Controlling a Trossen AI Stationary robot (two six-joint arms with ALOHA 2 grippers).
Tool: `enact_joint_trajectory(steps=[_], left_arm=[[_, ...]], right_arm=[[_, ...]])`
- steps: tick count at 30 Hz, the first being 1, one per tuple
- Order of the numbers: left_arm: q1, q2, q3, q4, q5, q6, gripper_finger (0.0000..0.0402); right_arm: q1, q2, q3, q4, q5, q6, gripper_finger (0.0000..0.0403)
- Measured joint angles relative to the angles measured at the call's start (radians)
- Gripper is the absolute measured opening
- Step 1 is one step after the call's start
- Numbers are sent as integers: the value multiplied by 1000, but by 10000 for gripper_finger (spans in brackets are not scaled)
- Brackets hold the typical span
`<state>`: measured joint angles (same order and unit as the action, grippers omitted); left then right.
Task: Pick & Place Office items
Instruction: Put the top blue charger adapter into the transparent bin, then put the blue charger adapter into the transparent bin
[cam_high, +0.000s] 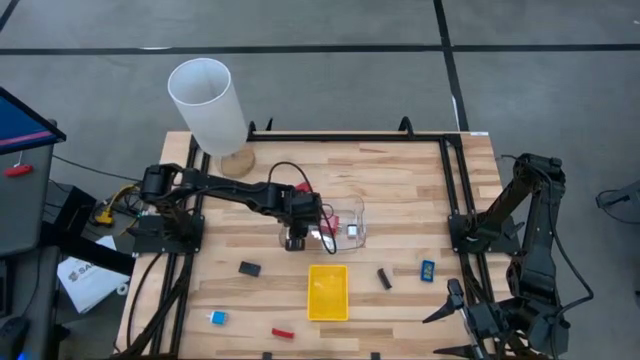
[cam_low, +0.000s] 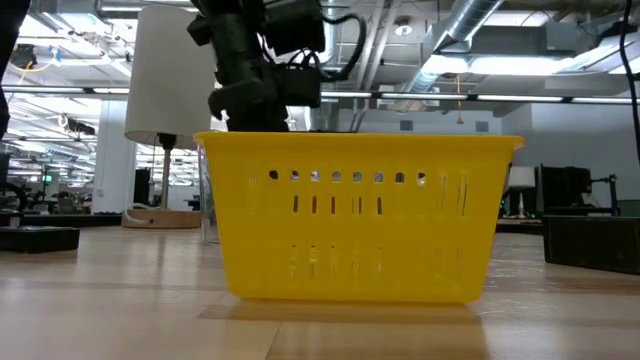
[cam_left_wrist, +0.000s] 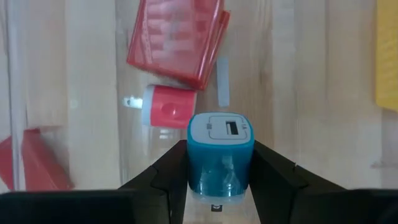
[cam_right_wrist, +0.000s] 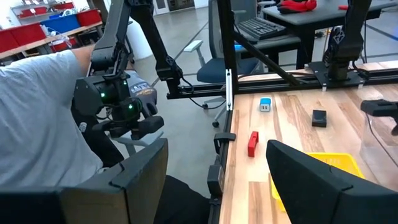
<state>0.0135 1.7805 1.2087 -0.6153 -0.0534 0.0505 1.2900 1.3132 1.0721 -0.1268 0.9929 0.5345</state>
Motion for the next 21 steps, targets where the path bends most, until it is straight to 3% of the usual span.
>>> enact_joint_trajectory(steps=[6, 15, 21], left_arm=[[-1, 20, 0, -10, 8, 19, 137], [-1, -5, 0, 25, 1, 24, 228], [-7, -54, 0, -7, 1, 60, 244]], right_arm=[[0, 0, 0, 0, -1, -12, 265], [18, 0, 0, 0, -1, -12, 265], [26, 0, 1, 0, 0, -11, 265]])
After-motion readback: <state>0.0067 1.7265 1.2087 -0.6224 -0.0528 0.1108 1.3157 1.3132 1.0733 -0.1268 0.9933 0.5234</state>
